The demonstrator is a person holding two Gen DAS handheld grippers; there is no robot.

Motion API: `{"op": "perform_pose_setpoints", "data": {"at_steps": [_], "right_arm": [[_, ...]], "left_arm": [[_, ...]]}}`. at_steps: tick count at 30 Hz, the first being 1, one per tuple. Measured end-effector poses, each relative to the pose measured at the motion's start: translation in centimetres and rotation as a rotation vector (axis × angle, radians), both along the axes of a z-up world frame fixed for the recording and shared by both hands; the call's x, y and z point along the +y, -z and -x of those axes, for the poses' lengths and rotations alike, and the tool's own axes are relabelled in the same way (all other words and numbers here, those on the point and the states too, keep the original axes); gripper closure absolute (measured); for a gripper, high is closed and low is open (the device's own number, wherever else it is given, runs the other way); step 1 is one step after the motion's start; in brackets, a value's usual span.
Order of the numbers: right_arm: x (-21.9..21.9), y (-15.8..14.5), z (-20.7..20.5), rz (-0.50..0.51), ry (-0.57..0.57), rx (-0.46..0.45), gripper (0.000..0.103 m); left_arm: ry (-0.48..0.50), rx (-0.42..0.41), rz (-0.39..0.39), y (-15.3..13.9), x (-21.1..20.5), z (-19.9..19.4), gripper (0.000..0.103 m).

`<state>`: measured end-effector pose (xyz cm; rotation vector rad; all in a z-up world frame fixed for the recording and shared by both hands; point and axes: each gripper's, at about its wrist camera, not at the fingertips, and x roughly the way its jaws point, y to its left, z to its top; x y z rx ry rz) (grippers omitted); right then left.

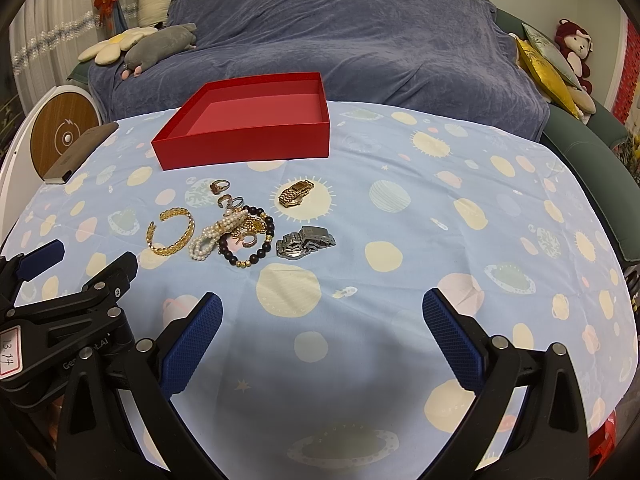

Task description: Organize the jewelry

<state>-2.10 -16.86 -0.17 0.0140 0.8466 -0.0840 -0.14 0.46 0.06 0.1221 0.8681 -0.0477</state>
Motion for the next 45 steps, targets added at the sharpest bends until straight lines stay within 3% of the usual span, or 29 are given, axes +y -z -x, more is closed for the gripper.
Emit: {"op": "perform_pose_setpoints", "data": {"at_steps": [14, 19, 22, 27, 32, 38, 45], "right_arm": [[-1.1, -0.5, -0.3, -0.018, 0.01, -0.002, 0.005], [-2.0, 0.3, -1.3, -0.062, 0.006, 0.027, 0.005], [-1.6, 1.1, -2.4, -0.063, -0.031, 0.057, 0.006], [-1.1, 2.1, -4.4, -0.064, -0.062, 0.084, 0.013], [-1.2, 3.3, -6.4, -0.147, -0.055, 0.12, 0.039], [-0.9, 4.4, -7.4, -0.19, -0.061, 0.151, 0.051], [-1.3, 5.4, -8.6, -0.256, -0.054, 0.157, 0.053]], "left_arm": [[0.006, 0.028, 0.016, 0.1, 0.6, -0.4, 0.011], [-0.02, 0.031, 0.04, -0.1, 2.1, -1.3, 0.011], [0.013, 0.048, 0.052, 0.2, 2.5, -2.0, 0.011], [0.034, 0.068, 0.07, 1.0, 3.1, -2.8, 0.011], [0.073, 0.08, 0.088, 1.8, 2.9, -3.2, 0.011], [0.079, 0.098, 0.072, 2.5, 2.8, -3.8, 0.011], [0.067, 0.112, 0.07, 3.0, 3.0, -4.4, 0.011]]}}
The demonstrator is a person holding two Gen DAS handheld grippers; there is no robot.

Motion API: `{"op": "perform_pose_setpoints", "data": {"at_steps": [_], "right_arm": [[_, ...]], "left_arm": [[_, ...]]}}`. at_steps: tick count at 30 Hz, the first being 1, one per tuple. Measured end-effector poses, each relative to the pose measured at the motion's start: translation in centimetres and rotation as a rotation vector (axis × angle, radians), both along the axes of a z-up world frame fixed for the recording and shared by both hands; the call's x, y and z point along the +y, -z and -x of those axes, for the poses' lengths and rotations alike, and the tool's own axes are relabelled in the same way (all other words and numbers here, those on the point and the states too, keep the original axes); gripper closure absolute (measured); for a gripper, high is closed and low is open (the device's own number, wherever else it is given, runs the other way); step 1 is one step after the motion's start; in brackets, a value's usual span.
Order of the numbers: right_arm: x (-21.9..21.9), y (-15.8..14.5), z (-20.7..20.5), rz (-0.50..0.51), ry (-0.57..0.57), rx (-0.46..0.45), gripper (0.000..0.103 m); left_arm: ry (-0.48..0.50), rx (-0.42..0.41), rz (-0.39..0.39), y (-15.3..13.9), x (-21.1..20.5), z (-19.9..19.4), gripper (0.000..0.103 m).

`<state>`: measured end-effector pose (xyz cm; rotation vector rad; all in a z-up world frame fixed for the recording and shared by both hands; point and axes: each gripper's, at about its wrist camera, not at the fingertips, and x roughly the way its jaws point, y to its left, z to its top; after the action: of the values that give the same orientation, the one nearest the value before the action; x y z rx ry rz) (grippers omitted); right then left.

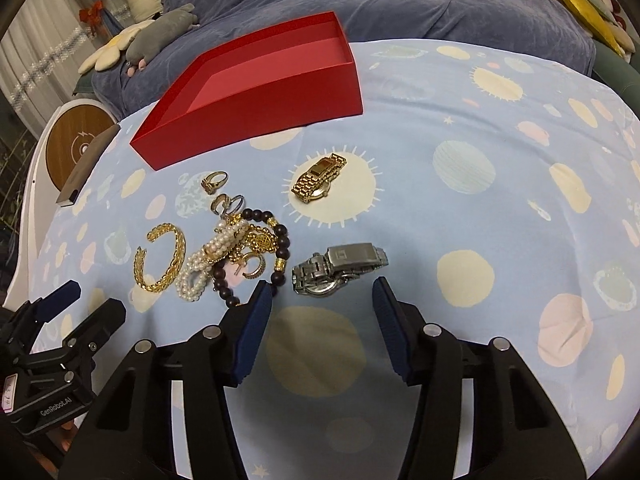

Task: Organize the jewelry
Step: 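Grasp the silver watch with the right tool while the left tool grasps the gold bangle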

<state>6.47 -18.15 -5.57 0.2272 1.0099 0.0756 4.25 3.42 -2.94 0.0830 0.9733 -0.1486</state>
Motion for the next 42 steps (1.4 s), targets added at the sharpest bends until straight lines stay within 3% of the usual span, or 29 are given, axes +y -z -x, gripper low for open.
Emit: {"op": "perform_pose_setpoints", "data": {"at_steps": [5, 12, 14, 23, 30, 38, 42], "right_arm": [[0.2, 0.1, -0.8, 0.063, 0.004, -0.024, 0.069], [-0.4, 0.0, -0.7, 0.072, -0.018, -0.039, 0.071], [-0.5, -0.4, -0.4, 0.075, -0.027, -0.055, 0.087], [-1.0, -0.5, 0.1, 0.068, -0.023, -0.057, 0.088], [-1.4, -0.5, 0.3, 0.057, -0.019, -0.055, 0.088], [-1.3, -0.5, 0.4, 0.056, -0.018, -0.056, 0.088], [-1.1, -0.7, 0.5, 0.058, -0.021, -0.066, 0.088]], "left_arm": [[0.013, -0.005, -0.033, 0.4, -0.2, 0.0, 0.011], [0.005, -0.007, -0.027, 1.1, 0.4, -0.7, 0.011], [0.003, -0.009, -0.017, 1.2, 0.4, -0.9, 0.011], [0.022, -0.004, 0.001, 2.2, -1.1, -2.3, 0.012], [0.041, -0.018, -0.015, 2.9, -1.9, -2.5, 0.031], [0.042, -0.035, 0.003, 2.9, -2.7, -3.0, 0.034], [0.067, -0.047, 0.005, 2.7, -3.2, -2.9, 0.052]]}}
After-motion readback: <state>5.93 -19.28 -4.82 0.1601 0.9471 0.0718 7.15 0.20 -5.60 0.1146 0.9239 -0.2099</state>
